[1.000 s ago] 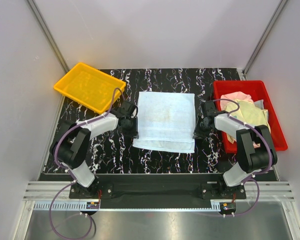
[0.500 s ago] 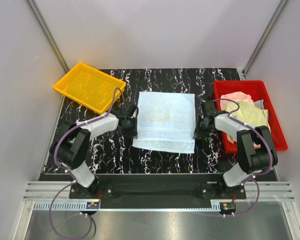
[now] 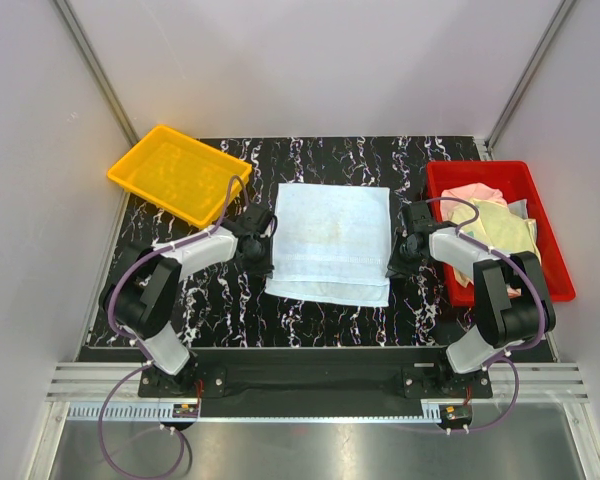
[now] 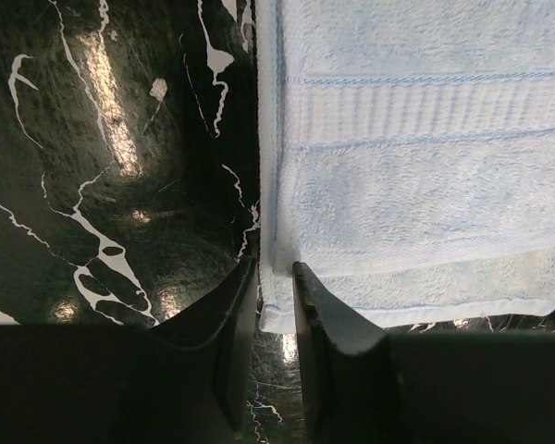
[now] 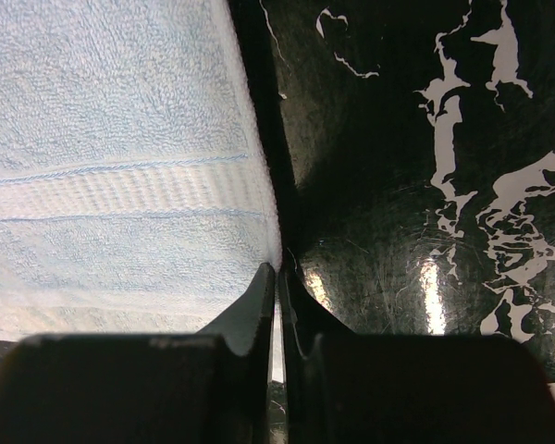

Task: Fold and stack the towels
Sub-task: Fold the towel

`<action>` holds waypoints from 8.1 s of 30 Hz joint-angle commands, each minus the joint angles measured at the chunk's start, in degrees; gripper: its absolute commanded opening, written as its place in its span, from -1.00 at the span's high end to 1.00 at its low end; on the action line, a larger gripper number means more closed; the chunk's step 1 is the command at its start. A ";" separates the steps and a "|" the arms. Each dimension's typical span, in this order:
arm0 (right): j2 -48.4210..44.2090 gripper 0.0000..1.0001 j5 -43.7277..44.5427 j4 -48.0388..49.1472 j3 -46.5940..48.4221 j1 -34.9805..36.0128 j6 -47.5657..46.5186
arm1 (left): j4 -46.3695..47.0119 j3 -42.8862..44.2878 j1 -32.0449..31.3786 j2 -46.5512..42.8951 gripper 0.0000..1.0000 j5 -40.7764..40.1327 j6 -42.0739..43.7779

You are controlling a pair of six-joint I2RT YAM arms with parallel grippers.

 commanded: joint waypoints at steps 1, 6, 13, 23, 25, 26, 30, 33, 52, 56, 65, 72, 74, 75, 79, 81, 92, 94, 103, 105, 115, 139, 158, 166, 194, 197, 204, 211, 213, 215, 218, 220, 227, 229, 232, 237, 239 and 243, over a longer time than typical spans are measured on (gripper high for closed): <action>-1.18 0.85 0.40 0.34 0.01 0.78 -0.78 | 1.83 1.58 -0.61 0.47 0.49 -0.19 -0.11; -1.09 0.85 0.40 0.34 -0.08 0.78 -0.96 | 1.39 1.94 -0.70 0.65 0.64 -0.72 -0.19; -1.35 0.68 0.66 -0.01 0.27 0.87 -1.13 | 0.95 2.82 -1.05 1.00 0.95 -0.55 -0.19; -2.15 0.76 1.19 -0.98 0.98 0.87 -1.22 | -0.89 4.57 -1.93 0.83 1.00 -1.51 -0.37; -1.97 0.81 1.28 -1.07 1.15 0.96 -1.13 | -1.33 4.92 -1.84 0.39 1.00 -1.86 -0.46; -2.14 0.90 1.19 -1.07 1.15 0.87 -1.13 | -1.42 5.01 -1.93 -0.14 1.00 -1.95 -0.63; -2.23 0.99 0.84 -1.42 1.41 1.13 -1.13 | -2.12 5.72 -2.19 -0.84 1.00 -2.13 -0.81; -2.50 0.59 0.84 -1.94 1.85 1.22 -0.96 | -2.56 6.24 -2.28 -1.37 1.00 -2.04 -0.81; -2.67 0.95 -0.13 -2.21 2.65 1.84 -0.96 | -0.63 4.75 -2.28 3.01 0.45 -1.86 -0.19; -3.11 0.95 0.22 -2.38 2.65 1.93 -1.13 | -0.63 4.31 -2.28 3.81 0.46 -2.39 -0.72; -2.76 0.95 0.05 -1.86 2.21 1.93 -1.13 | -1.86 5.10 -2.63 3.55 0.44 -5.20 -0.37; -2.76 0.95 -0.13 -1.33 1.86 2.01 -0.96 | -3.71 5.98 -3.77 3.37 0.35 -7.84 0.07; -2.67 0.95 -0.22 -1.33 1.85 2.01 -0.87 | -3.62 5.98 -4.04 3.55 0.35 -7.84 0.07; -2.67 0.96 -0.22 -1.33 1.77 2.01 -0.96 | -3.36 5.98 -4.13 3.64 0.36 -7.76 0.07; -3.02 0.95 -0.04 -1.42 1.59 2.01 -1.05 | -2.91 5.80 -4.30 4.25 0.51 -7.14 -0.11; -3.03 0.95 0.05 -1.50 1.59 2.01 -1.22 | -3.35 6.33 -4.39 4.25 0.54 -7.23 -0.19; -3.02 0.95 -0.04 -1.24 1.33 2.01 -1.31 | -6.17 9.41 -5.71 4.16 0.65 -9.07 0.33; -3.02 0.95 -0.04 -1.24 1.33 2.01 -1.31 | -6.26 9.50 -5.79 4.51 0.84 -8.90 0.25; -2.94 0.68 1.37 -3.17 2.65 2.01 -1.40 | -6.17 9.76 -5.97 4.87 1.00 -9.16 -0.02; -2.85 0.78 1.28 -3.09 2.38 2.10 -1.31 | -6.08 9.67 -5.97 4.96 1.00 -9.16 -0.11; -3.02 0.97 1.80 -3.70 2.82 2.10 -1.31 | -6.60 10.20 -5.97 4.17 1.00 -9.86 -0.19; -16.82 1.00 -7.68 -4.35 -5.67 2.19 1.76 | -8.83 3.37 -5.97 -12.09 1.00 -7.05 -0.02; -19.54 1.00 -8.13 -15.21 5.99 2.72 1.41 | -15.83 12.31 -6.32 -14.99 1.00 -4.33 1.48; -32.72 1.00 -11.37 -10.92 -11.49 3.68 7.64 | -6.80 -8.04 -6.50 -23.33 1.00 1.73 -2.21; -31.94 0.33 -2.41 -7.57 -19.33 6.06 14.77 | -3.71 -14.23 -6.94 -20.44 0.21 -2.04 -2.04; -32.03 0.21 -2.76 -7.92 -19.41 6.14 15.13 | -1.69 -15.54 -6.94 -20.88 0.12 -1.34 -2.48; -31.33 0.08 -1.80 -7.92 -20.20 7.37 16.27 | 4.29 -19.24 -6.85 -19.22 0.04 1.48 -4.23; -29.66 0.10 -1.10 -8.01 -19.06 8.34 16.09 | 6.13 -21.61 -6.32 -18.16 0.02 1.21 -5.20; -28.60 0.10 -0.66 -8.27 -18.63 8.60 16.18 | 7.10 -21.97 -6.32 -18.16 0.02 1.91 -5.47; -28.08 0.10 -0.04 -8.45 -18.27 8.96 16.36 | 7.45 -22.23 -6.32 -18.07 0.03 2.09 -5.82; -26.50 0.10 0.57 -8.71 -17.66 9.13 16.44 | 7.28 -22.49 -6.32 -17.28 0.08 1.91 -5.99; -25.36 0.10 0.84 -9.15 -16.87 9.39 16.18 | 7.45 -22.67 -6.32 -16.75 0.17 2.00 -6.26; -24.38 0.11 1.37 -9.59 -16.25 10.10 16.71 | 9.12 -23.72 -6.32 -15.44 0.27 2.97 -6.70; -24.12 0.14 1.45 -9.85 -16.16 10.45 17.06 | 9.65 -23.99 -6.32 -14.82 0.30 3.41 -6.70; -23.59 0.13 2.15 -10.21 -15.81 11.59 17.23 | 10.35 -23.99 -6.32 -14.55 0.34 3.93 -6.87; -21.31 0.13 3.30 -10.65 -14.23 12.30 16.80 | 10.53 -23.90 -6.24 -14.99 0.41 3.67 -7.67; -20.17 0.13 3.21 -10.56 -13.88 12.47 16.45 | 10.62 -23.90 -6.32 -14.91 0.50 3.67 -7.67; -19.46 0.18 1.90 -9.42 -13.44 12.74 16.27 | 11.41 -23.99 -6.32 -14.47 0.75 3.76 -8.01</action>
